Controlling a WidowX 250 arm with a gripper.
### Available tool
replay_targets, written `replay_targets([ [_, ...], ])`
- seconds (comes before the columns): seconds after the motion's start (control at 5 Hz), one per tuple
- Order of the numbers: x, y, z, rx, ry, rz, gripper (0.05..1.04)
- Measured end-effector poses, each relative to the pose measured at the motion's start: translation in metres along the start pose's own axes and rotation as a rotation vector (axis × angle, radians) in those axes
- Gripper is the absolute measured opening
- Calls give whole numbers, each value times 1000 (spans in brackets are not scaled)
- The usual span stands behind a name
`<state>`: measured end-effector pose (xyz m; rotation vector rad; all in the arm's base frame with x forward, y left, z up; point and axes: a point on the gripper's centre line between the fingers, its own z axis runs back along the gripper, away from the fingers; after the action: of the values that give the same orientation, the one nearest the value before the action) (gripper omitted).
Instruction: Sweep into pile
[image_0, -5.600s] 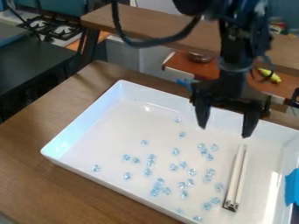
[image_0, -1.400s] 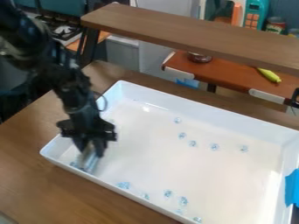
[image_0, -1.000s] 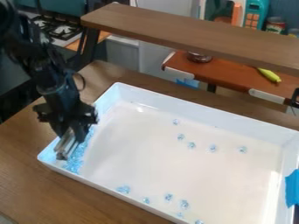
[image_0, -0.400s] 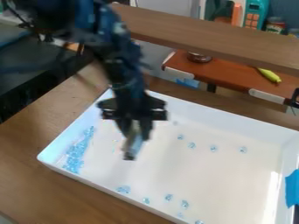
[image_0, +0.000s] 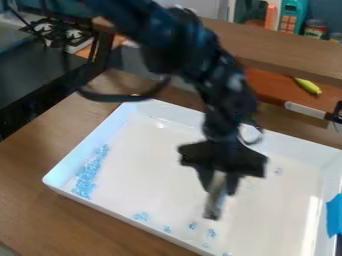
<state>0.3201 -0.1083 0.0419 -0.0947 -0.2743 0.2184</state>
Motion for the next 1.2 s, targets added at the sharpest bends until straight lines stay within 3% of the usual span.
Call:
replay_targets([
  [0.6, -21, -40, -40, 50, -11, -69, 382],
  [1.2, -35, -5, -52, 76, -12, -80, 382],
])
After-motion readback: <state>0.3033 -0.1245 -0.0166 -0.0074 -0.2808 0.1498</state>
